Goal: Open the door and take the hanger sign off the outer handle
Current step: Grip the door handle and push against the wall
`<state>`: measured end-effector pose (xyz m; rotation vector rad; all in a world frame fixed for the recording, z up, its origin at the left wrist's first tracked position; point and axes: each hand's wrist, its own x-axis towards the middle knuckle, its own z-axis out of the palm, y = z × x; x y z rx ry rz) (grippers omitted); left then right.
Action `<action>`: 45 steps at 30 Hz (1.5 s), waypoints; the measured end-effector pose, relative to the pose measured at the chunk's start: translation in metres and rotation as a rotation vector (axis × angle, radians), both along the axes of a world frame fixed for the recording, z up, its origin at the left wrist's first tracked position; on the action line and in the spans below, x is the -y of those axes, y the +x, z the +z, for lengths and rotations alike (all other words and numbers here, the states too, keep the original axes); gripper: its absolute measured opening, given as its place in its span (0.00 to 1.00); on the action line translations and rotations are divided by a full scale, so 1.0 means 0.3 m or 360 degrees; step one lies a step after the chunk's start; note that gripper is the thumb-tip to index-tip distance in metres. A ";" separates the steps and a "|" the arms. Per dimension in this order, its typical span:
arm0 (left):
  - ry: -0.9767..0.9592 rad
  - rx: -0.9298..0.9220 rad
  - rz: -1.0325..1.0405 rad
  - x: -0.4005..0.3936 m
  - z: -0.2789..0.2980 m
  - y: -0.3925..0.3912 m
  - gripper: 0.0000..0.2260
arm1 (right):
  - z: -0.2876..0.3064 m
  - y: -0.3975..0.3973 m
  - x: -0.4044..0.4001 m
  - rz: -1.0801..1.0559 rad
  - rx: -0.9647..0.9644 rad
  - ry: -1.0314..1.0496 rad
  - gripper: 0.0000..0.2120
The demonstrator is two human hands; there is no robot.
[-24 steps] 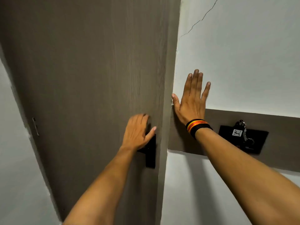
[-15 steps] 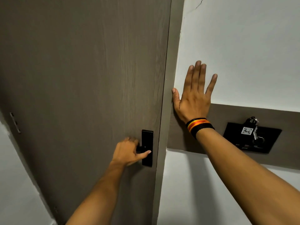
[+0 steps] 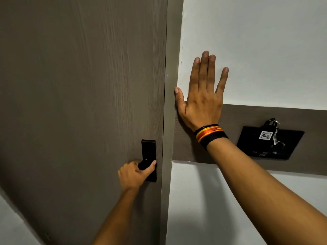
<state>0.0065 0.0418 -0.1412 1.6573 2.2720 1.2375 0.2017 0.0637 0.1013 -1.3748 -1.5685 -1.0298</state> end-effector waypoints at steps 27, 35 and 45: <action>-0.0154 0.0139 -0.0078 0.575 0.014 -0.138 0.28 | -0.287 0.027 0.376 0.1699 -0.0977 -0.1118 0.16; -0.0218 -0.0666 -0.0361 0.832 0.098 -0.332 0.33 | -0.690 -0.085 0.595 0.1896 -0.1411 -0.2561 0.13; -0.0425 -0.0993 -0.0201 1.171 0.135 -0.471 0.37 | -0.755 -0.254 0.891 0.2314 -0.1009 -0.2538 0.18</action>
